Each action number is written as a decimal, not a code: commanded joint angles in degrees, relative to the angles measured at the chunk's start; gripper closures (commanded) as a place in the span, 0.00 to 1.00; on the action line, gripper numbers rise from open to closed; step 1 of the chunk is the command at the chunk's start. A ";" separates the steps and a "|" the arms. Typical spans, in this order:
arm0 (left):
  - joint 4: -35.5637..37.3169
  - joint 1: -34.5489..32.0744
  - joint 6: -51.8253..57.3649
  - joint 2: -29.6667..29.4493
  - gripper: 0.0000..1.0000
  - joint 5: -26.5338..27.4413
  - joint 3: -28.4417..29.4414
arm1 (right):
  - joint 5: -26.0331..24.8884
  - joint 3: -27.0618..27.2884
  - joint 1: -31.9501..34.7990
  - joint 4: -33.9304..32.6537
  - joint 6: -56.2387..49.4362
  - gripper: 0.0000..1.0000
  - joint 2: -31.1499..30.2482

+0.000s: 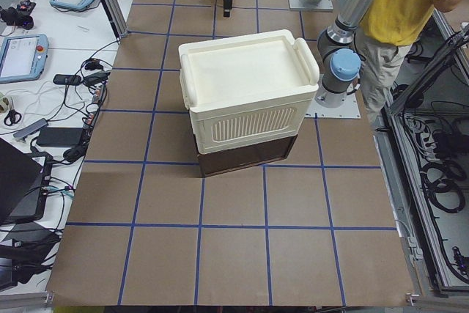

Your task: Pull drawer sideways

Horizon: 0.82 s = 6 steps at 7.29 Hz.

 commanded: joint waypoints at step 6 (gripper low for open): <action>11.75 0.03 -6.57 -11.12 0.00 10.28 -15.26 | -0.06 0.00 0.00 0.00 0.00 0.00 0.00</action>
